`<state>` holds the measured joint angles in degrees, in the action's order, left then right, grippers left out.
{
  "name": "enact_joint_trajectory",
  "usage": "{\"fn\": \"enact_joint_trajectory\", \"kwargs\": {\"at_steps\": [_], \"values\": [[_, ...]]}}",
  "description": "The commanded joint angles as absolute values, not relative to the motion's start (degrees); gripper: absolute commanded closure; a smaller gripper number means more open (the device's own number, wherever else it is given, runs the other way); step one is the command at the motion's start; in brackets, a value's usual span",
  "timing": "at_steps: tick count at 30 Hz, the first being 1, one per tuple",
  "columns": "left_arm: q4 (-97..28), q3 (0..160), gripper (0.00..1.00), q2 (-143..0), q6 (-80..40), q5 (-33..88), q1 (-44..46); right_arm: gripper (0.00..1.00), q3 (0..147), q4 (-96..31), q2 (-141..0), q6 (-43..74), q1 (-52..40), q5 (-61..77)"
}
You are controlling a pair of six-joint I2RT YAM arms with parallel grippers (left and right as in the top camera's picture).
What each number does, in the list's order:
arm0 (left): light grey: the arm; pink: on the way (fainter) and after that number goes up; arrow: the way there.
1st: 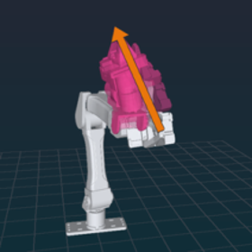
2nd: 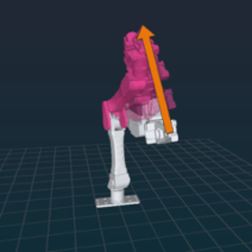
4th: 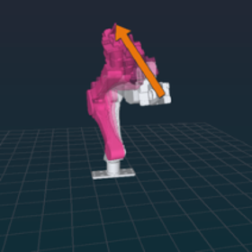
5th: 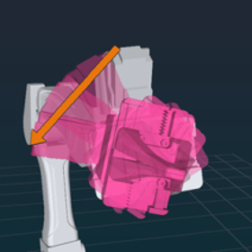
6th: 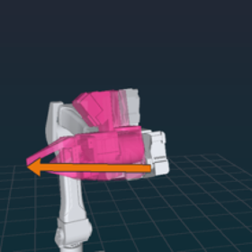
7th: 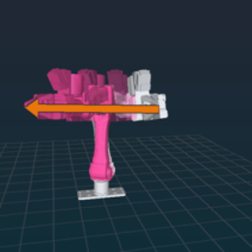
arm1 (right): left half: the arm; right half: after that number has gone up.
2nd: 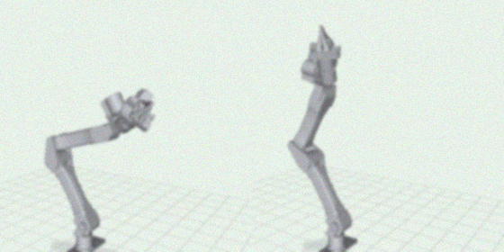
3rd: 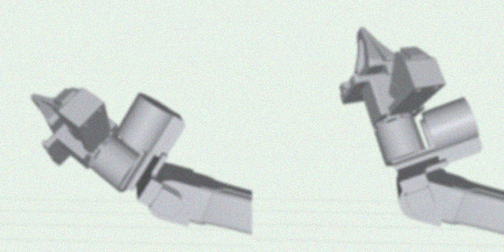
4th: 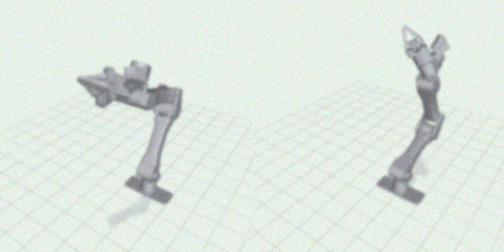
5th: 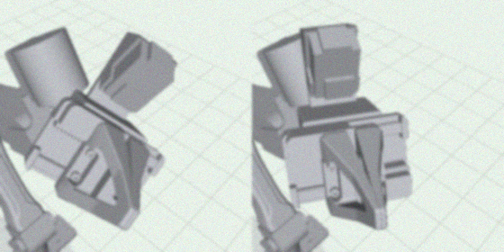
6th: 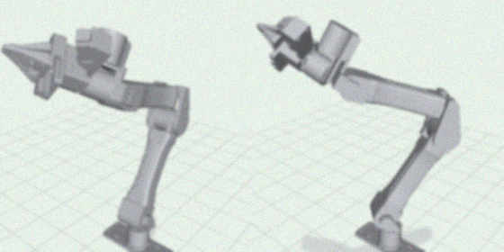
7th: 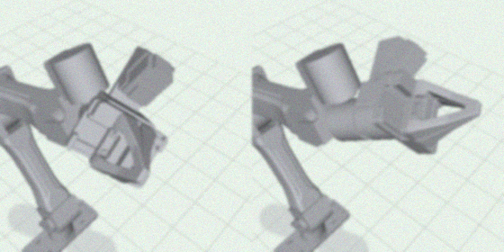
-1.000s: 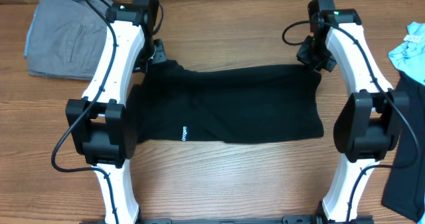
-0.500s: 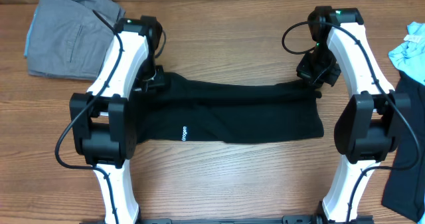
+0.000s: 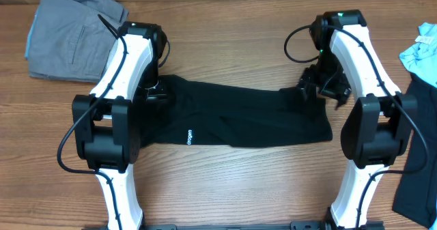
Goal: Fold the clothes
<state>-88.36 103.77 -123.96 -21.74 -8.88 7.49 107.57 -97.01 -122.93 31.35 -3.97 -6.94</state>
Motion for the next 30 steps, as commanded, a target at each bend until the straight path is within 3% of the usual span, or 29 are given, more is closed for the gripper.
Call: {"fn": "enact_joint_trajectory", "kwargs": {"at_steps": [1,11,14,19,20,25,30], "values": [[-89.3,103.26,0.0,-122.15,-20.95,-9.61,7.42,0.0,104.97,-96.36,-121.19,31.46,-4.12,-7.88],[-79.4,103.35,0.0,-122.13,-20.51,-5.76,8.58,0.0,104.84,-92.62,-121.21,31.09,-4.12,-7.86],[-76.14,103.35,0.05,-122.13,-20.51,-0.23,9.26,0.0,104.84,-91.77,-121.21,31.11,-4.12,-7.84],[-74.52,103.35,0.2,-122.13,-20.78,1.08,9.78,0.0,104.81,-91.13,-121.21,30.98,-4.12,-7.86],[-74.89,103.35,0.31,-122.13,-20.82,1.1,9.78,0.0,104.51,-90.65,-121.21,30.0,-4.12,-7.84],[-80.14,102.76,0.56,-122.15,-20.75,1.06,9.76,0.0,102.54,-89.91,-121.21,29.98,-4.12,-7.86],[-78.56,95.55,0.59,-122.15,-20.75,0.89,9.78,0.0,101.93,-89.62,-121.21,29.74,-4.12,-7.86]]}}
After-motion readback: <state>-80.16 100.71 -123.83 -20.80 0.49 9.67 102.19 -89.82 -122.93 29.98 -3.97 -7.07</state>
